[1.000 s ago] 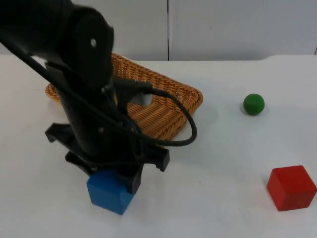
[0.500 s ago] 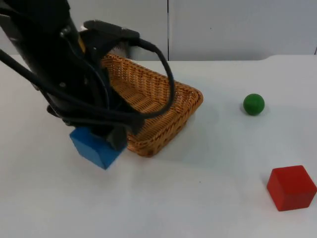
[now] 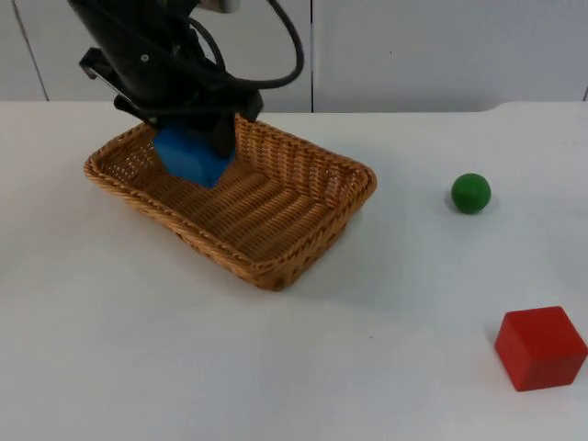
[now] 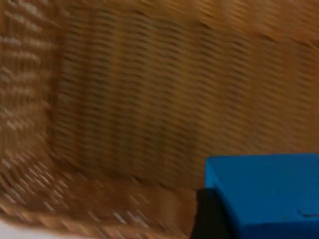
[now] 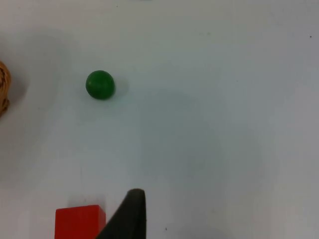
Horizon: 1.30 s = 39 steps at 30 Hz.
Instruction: Place all geometric objects except the red cube into the basket.
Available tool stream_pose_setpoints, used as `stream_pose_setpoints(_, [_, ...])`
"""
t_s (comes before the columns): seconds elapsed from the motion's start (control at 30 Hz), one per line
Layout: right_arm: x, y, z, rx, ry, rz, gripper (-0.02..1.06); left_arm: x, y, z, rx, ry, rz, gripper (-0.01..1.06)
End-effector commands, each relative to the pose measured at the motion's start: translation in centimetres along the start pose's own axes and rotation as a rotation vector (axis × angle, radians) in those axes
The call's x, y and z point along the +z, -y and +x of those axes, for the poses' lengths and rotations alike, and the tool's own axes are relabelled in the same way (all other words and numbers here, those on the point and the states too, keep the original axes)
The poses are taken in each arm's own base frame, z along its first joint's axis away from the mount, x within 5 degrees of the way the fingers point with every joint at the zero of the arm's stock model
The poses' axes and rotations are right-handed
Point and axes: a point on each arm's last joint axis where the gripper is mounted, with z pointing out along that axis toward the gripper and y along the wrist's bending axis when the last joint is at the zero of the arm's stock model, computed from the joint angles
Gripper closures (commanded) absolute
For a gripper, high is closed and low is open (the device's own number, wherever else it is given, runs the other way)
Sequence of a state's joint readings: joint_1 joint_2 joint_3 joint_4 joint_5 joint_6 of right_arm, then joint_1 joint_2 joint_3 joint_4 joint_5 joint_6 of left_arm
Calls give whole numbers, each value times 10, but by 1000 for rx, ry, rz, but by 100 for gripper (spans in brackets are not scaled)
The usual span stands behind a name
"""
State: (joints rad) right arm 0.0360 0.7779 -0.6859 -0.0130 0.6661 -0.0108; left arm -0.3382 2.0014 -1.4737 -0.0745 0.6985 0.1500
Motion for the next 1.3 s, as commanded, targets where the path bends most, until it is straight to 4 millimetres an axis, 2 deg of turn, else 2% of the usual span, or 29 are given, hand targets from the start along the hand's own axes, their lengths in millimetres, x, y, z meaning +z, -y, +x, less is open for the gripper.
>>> stream_pose_setpoints(0.0, [-1, 1, -1, -3, 4, 7, -1, 10, -14, -7, -28, -7, -13, 105])
stream_pose_setpoints(0.03, [-1, 1, -1, -3, 4, 7, -1, 18, -24, -12, -52, -9, -14, 105])
stream_pose_setpoints(0.07, [-1, 1, -1, -3, 4, 7, -1, 18, -24, -12, -52, -9, -14, 105])
stream_pose_setpoints(0.13, [-1, 1, -1, -3, 4, 7, -1, 34, -43, -19, -112, -3, -11, 105])
stream_pose_setpoints(0.2, [-1, 1, -1, -3, 4, 7, -1, 46, -52, -25, -123, 7, -14, 105])
stream_pose_setpoints(0.23, [-1, 1, -1, -3, 4, 7, -1, 46, -52, -25, -123, 7, -14, 105])
stream_pose_setpoints(0.37, [-1, 1, -1, -3, 4, 7, -1, 68, -55, -34, -128, 19, -11, 105])
stream_pose_setpoints(0.47, [-1, 1, -1, -3, 4, 7, -1, 76, -55, -33, -135, 6, -4, 103])
stream_pose_setpoints(0.53, [-1, 1, -1, -3, 4, 7, -1, 82, -54, -31, -146, -4, 6, 94])
stream_pose_setpoints(0.6, [-1, 1, -1, -3, 4, 7, -1, 83, -54, -30, -148, -6, 8, 76])
stream_pose_setpoints(0.63, [-1, 1, -1, -3, 4, 7, -1, 83, -54, -30, -148, -6, 8, 76])
stream_pose_setpoints(0.77, [-1, 1, -1, -3, 4, 7, -1, 83, -50, -31, -206, -5, 60, 34])
stream_pose_setpoints(0.8, [-1, 1, -1, -3, 4, 7, -1, 82, -48, -32, -221, -8, 78, 26])
stream_pose_setpoints(0.83, [-1, 1, -1, -3, 4, 7, -1, 82, -48, -32, -221, -8, 78, 26])
stream_pose_setpoints(0.9, [-1, 1, -1, -3, 4, 7, -1, 74, -45, -38, -240, -14, 110, 12])
stream_pose_setpoints(1.0, [-1, 1, 0, -2, 2, 6, -1, 52, -43, -49, -232, -18, 138, 4])
stream_pose_setpoints(1.03, [-1, 1, 0, -2, 2, 6, -1, 52, -43, -49, -232, -18, 138, 4])
stream_pose_setpoints(1.2, [-1, 1, 0, -2, 2, 6, -1, -12, -38, -66, -163, 31, 155, 4])
stream_pose_setpoints(1.23, [-1, 1, 0, -2, 2, 6, -1, -12, -38, -66, -163, 31, 155, 4])
stream_pose_setpoints(1.27, [-1, 1, 0, -2, 2, 6, -1, -23, -38, -68, -158, 49, 154, 4])
